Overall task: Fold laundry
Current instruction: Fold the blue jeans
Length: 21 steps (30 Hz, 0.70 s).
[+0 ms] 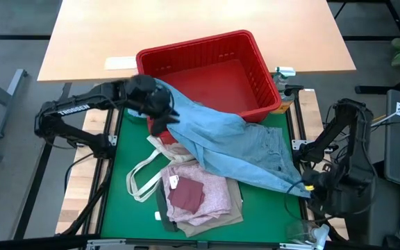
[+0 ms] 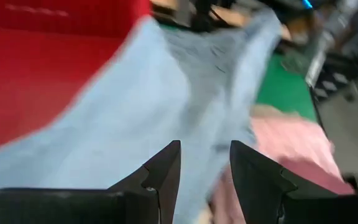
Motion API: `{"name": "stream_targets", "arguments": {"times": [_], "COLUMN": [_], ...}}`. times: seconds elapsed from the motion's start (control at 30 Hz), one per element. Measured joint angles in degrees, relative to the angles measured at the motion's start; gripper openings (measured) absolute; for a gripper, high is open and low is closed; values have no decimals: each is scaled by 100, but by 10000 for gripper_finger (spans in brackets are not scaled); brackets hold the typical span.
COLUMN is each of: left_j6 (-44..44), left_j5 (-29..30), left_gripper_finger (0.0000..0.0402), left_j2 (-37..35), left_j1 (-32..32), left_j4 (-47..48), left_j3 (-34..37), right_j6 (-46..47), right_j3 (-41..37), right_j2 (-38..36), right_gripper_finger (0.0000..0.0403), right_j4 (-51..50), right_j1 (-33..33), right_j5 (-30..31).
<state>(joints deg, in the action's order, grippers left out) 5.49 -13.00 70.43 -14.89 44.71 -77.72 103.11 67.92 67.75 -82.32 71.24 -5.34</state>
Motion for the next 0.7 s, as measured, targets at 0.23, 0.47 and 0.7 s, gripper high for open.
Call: {"name": "stream_targets", "arguments": {"times": [0.23, 0.47, 0.7], "left_j6": [-158, -470, -464], "left_j5": [635, 1406, 1777], "left_gripper_finger": [133, 133, 133], "left_j2": [146, 567, 1049], "left_j1": [1168, 2030, 2356], "left_j4": [310, 141, -186], "left_j3": [5, 5, 5], "right_j6": [-237, -1636, -2906], "right_j3": [627, 642, 640], "right_j2": [-2, -4, 1], "right_gripper_finger": [122, 122, 122], "right_j4": [-75, -24, 544], "right_j1": [-39, -800, -2450], "right_j5": [3362, 6168, 6324]}}
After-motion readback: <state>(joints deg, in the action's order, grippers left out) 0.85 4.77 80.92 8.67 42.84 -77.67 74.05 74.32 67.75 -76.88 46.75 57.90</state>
